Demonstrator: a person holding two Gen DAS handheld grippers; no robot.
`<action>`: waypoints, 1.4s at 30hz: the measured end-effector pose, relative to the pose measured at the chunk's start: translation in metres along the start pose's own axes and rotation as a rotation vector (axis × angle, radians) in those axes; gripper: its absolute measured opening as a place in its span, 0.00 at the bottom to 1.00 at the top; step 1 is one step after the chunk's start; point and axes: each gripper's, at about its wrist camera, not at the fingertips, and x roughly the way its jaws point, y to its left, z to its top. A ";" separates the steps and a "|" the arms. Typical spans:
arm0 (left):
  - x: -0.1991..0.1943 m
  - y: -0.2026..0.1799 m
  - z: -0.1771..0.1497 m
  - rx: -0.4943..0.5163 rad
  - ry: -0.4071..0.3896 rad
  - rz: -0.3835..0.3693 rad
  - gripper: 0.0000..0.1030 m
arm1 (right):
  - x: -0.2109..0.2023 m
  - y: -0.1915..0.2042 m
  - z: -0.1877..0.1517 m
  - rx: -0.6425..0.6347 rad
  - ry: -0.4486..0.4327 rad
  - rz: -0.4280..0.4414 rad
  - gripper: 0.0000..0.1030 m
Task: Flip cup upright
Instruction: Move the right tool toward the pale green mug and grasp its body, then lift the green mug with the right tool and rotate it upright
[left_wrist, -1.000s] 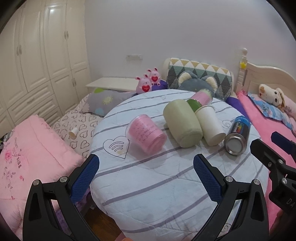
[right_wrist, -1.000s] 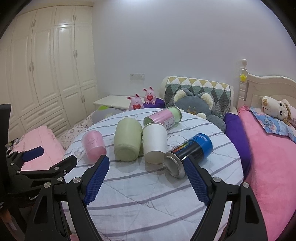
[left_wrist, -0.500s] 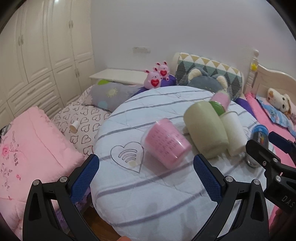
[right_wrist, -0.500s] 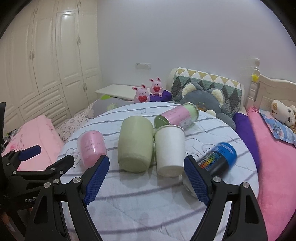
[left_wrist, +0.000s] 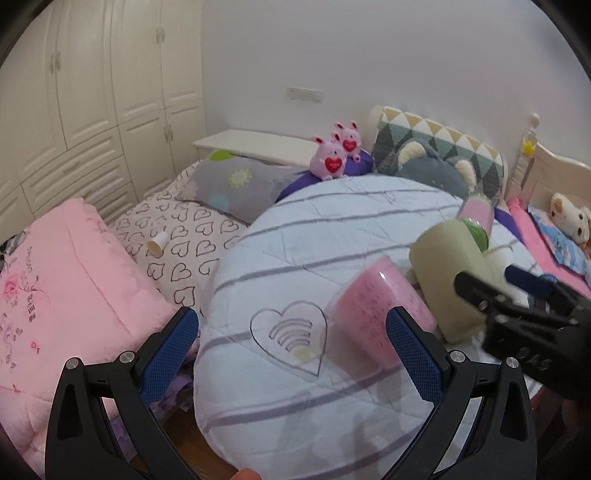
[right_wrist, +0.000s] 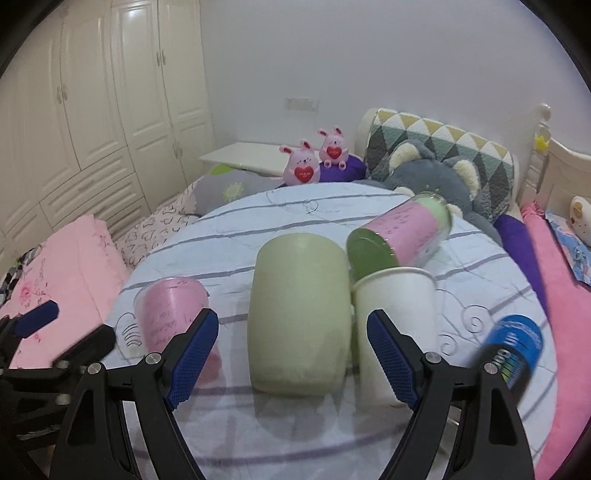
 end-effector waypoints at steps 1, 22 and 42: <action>0.002 0.001 0.002 0.000 -0.001 0.001 1.00 | 0.004 0.000 0.000 0.001 0.010 0.001 0.82; 0.015 0.000 0.007 0.000 0.029 -0.032 1.00 | 0.029 -0.006 0.003 0.056 0.111 0.000 0.76; -0.036 -0.019 -0.036 0.057 0.017 -0.032 1.00 | -0.035 -0.003 -0.054 0.097 0.116 0.007 0.76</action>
